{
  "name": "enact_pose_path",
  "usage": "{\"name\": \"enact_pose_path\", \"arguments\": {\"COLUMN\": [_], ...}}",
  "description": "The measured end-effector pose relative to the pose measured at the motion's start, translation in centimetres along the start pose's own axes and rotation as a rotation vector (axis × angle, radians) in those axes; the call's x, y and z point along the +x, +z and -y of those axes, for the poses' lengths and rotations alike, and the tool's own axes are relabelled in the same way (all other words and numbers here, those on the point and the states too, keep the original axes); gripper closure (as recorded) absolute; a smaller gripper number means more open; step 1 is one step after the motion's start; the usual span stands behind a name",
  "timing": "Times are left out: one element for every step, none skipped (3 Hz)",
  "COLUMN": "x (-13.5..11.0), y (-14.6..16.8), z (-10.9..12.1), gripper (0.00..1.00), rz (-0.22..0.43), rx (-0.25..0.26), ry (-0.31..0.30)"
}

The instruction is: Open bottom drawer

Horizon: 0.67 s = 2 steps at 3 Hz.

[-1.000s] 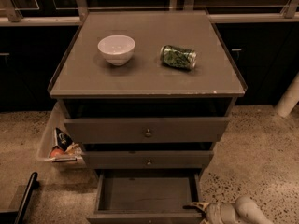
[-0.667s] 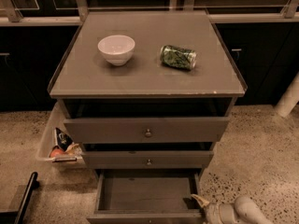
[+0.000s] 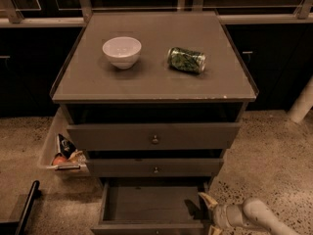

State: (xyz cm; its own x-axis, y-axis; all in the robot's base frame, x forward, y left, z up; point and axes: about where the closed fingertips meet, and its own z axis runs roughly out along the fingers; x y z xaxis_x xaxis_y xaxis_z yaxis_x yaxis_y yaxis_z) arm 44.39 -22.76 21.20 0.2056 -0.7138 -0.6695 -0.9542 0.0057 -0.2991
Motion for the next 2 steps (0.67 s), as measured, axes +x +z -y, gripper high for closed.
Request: {"name": "enact_pose_path", "arguments": {"x": [-3.1, -5.1], "y": [-2.8, -5.3], "z": [2.1, 3.5], "gripper": [0.00, 0.00], "rz": [-0.039, -0.060], "rx": [0.029, 0.048], "ry": [-0.073, -0.118]}}
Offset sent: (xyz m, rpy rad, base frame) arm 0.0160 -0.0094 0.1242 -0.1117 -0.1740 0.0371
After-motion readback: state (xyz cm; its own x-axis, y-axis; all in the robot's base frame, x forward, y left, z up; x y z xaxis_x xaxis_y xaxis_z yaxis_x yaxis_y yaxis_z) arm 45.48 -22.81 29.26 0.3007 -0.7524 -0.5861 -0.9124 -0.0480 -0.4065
